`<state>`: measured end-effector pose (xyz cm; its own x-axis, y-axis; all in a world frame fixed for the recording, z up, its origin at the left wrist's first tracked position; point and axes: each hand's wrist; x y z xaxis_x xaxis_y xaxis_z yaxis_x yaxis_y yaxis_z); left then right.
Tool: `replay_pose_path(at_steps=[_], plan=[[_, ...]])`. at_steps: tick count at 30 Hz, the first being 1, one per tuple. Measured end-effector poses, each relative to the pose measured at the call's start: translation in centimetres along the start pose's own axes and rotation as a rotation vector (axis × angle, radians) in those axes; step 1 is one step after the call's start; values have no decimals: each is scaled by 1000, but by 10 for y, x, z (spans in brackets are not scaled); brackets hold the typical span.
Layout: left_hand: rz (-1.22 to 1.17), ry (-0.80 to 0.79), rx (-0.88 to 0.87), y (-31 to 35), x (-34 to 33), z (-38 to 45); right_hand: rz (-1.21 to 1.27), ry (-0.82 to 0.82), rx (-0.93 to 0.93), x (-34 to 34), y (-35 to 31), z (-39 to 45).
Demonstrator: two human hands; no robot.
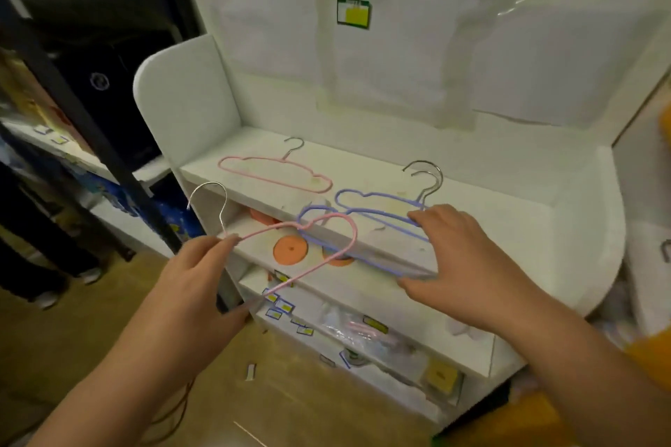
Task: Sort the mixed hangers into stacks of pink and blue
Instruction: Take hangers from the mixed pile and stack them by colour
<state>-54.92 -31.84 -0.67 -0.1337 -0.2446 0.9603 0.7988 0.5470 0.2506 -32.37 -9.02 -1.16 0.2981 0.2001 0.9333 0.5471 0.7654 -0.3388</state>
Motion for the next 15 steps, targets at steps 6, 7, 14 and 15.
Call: replay_pose_path(at_steps=[6, 7, 14, 15], plan=[[-79, -77, -207, -34, -11, 117, -5, 4, -121, -13, 6, 63], [-73, -107, -238, -41, -14, 139, -8, 1, -142, -17, 5, 74], [26, -305, -493, -100, -44, 297, -7, -49, -348, -38, 4, 132], [50, -334, -530, -105, -47, 315, -16, -58, -373, -41, 4, 136]])
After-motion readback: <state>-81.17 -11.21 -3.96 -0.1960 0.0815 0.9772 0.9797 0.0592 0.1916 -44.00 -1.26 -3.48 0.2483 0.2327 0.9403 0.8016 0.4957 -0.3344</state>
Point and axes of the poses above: each hand's wrist, its own z-axis towards the middle knuckle, its own x-axis out of the back of the hand, y = z × x
